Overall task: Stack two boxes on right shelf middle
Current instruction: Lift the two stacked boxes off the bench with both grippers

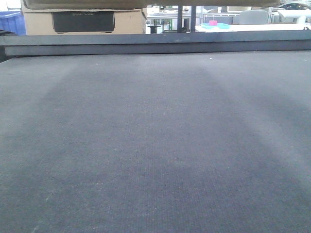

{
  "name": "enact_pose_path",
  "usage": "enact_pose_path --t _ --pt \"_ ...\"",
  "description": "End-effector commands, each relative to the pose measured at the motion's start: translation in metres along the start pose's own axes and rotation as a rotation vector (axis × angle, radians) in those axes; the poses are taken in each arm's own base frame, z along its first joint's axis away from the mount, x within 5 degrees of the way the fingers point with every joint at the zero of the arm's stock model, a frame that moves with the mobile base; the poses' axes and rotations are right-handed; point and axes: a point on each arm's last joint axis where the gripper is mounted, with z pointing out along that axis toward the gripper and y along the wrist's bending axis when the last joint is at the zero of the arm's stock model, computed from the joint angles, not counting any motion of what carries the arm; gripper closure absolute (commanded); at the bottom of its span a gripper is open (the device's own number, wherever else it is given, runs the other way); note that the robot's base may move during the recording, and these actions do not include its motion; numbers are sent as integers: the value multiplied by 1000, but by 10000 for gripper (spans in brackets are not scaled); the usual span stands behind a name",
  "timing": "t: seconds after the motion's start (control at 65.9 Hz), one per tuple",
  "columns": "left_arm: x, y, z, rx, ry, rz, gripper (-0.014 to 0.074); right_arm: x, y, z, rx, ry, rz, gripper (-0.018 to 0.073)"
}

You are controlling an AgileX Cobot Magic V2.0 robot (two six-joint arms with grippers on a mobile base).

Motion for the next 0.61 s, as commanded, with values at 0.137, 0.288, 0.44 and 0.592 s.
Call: enact_pose_path --t 0.137,0.288,0.44,0.592 --pt "-8 0 -11 15 -88 -1 708 -10 -3 -8 37 -108 -32 712" --pt "-8 0 -11 15 -89 -1 708 -11 -3 -9 38 -119 -32 712" --pt "-8 0 -11 15 -89 -1 708 -11 -3 -9 38 -119 -32 712" --pt "-8 0 -11 15 -89 -1 708 -11 -3 -9 38 -119 -32 712"
